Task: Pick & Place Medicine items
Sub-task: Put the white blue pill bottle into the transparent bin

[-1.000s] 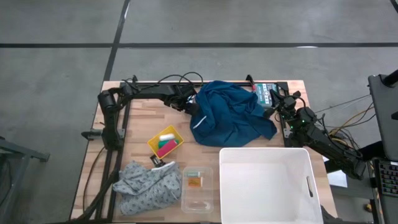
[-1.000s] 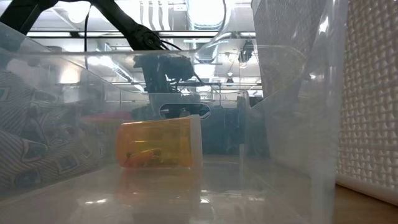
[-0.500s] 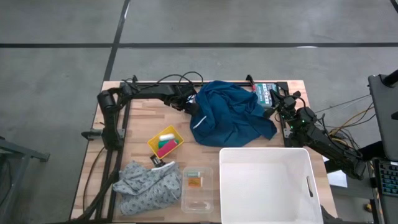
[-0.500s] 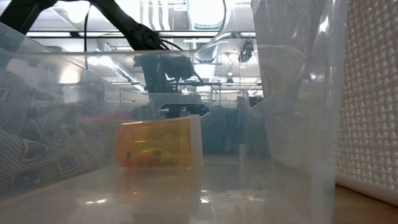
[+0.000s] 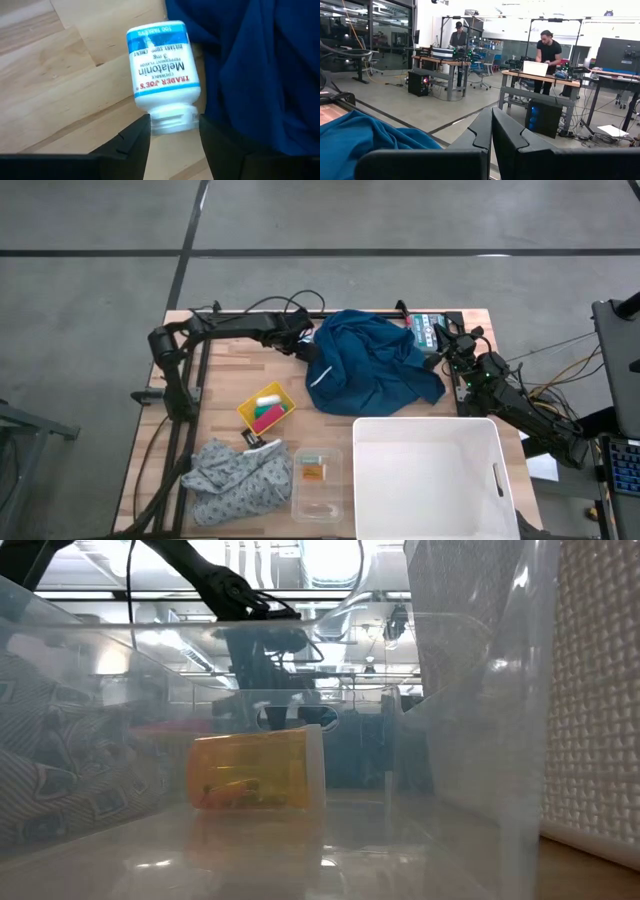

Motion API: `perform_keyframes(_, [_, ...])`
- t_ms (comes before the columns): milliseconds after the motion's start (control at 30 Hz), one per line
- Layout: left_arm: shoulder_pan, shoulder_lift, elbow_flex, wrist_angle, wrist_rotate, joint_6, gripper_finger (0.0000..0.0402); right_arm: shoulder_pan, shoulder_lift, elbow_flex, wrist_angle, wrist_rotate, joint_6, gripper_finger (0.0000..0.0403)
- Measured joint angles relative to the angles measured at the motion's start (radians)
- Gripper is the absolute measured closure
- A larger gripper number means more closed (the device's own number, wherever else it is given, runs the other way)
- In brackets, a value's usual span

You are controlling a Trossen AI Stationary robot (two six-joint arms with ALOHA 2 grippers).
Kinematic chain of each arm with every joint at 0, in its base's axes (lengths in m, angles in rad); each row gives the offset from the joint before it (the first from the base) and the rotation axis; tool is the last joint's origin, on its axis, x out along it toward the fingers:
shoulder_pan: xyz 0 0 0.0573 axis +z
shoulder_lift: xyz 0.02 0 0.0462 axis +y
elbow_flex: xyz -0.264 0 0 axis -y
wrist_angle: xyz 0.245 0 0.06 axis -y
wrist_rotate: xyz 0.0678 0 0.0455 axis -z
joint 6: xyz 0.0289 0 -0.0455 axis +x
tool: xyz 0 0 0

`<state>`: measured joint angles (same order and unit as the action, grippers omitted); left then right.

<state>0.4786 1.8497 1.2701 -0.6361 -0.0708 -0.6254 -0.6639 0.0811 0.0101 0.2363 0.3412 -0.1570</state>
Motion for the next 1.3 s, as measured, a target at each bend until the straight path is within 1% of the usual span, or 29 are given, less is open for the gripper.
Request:
perform_keyframes(500, [-0.001,-0.001,-0.001,0.008,-0.007,0.0,0.0231,0.0,0.0,0.0,0.0,0.0,0.0,0.0394])
perform_keyframes(600, [-0.001,-0.001,-0.001,0.023,-0.007,0.046,0.0229,0.0,0.0,0.0,0.0,0.0,0.0,0.0394])
perform_keyframes(667, [-0.001,-0.001,0.001,0.036,-0.007,0.099,0.0221,0.0,0.0,0.0,0.0,0.0,0.0,0.0394])
perform_keyframes(800, [-0.001,-0.001,0.001,0.068,-0.007,0.117,0.0183,0.0,0.0,0.0,0.0,0.0,0.0,0.0394])
perform_keyframes(1133, [0.003,-0.001,0.001,0.09,-0.007,0.118,0.0051,0.0,0.0,0.0,0.0,0.0,0.0,0.0394])
perform_keyframes(1200, [0.003,-0.001,0.001,0.091,-0.007,0.118,0.0032,0.0,0.0,0.0,0.0,0.0,0.0,0.0394])
perform_keyframes(1300, [0.003,-0.001,0.001,0.096,-0.007,0.125,0.0014,0.0,0.0,0.0,0.0,0.0,0.0,0.0394])
